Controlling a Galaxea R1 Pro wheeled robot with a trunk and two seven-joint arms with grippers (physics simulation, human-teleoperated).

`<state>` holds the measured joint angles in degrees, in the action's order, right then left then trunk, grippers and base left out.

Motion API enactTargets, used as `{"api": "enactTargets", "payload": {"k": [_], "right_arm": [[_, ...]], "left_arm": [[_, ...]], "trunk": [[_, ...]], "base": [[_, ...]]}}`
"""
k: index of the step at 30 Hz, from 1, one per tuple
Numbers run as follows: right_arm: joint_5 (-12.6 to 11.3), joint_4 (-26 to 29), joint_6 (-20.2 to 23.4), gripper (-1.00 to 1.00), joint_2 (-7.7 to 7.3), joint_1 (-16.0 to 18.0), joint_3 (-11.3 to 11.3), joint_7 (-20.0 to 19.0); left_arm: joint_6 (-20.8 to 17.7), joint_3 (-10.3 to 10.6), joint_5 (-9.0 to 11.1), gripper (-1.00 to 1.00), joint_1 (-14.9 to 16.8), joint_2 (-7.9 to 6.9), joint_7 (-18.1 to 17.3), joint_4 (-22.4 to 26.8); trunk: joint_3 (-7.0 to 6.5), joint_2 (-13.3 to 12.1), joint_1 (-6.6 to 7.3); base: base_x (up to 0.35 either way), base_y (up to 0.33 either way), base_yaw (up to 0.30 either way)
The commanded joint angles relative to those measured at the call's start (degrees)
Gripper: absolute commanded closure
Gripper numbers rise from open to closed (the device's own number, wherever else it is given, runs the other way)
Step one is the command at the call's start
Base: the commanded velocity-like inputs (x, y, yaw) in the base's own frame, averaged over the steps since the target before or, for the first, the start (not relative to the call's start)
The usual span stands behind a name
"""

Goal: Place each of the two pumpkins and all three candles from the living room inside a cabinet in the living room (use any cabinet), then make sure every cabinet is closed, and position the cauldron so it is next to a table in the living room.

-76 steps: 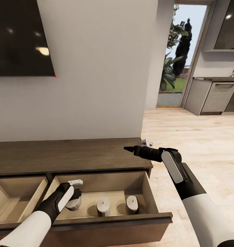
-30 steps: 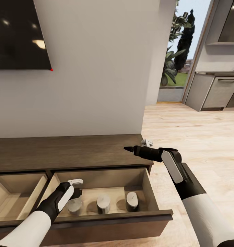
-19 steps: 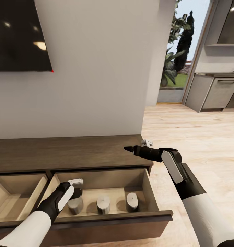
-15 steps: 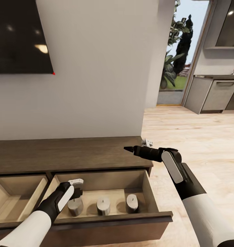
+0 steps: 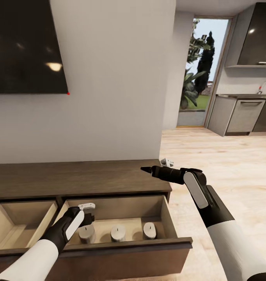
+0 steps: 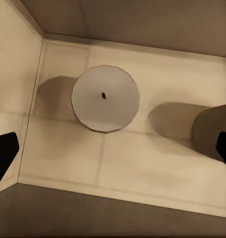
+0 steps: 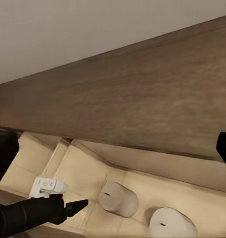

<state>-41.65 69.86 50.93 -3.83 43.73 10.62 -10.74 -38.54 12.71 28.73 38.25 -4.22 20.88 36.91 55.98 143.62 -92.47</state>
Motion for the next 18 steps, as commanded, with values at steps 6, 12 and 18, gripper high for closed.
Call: {"api": "enactTargets", "payload": {"k": [6, 12, 18], "right_arm": [[0.45, 0.02, 0.23, -1.0, -0.03, 0.04, 0.16, -0.37], [0.37, 0.02, 0.19, -1.0, -0.03, 0.04, 0.02, -0.4], [0.49, 0.02, 0.22, -1.0, -0.03, 0.04, 0.02, -0.36]], "left_arm": [[-0.12, 0.39, 0.63, -1.0, 0.06, -0.08, 0.48, 0.09], [-0.13, 0.39, 0.63, -1.0, 0.01, -0.08, 0.48, 0.09], [-0.12, 0.38, 0.62, -1.0, 0.01, -0.08, 0.47, 0.09]], "trunk": [[-1.28, -0.06, 0.17], [-2.61, -0.14, 0.33], [-3.94, -0.22, 0.48]], "base": [[-0.019, 0.0, 0.0], [-0.001, 0.0, 0.0], [0.0, 0.0, 0.0]]}}
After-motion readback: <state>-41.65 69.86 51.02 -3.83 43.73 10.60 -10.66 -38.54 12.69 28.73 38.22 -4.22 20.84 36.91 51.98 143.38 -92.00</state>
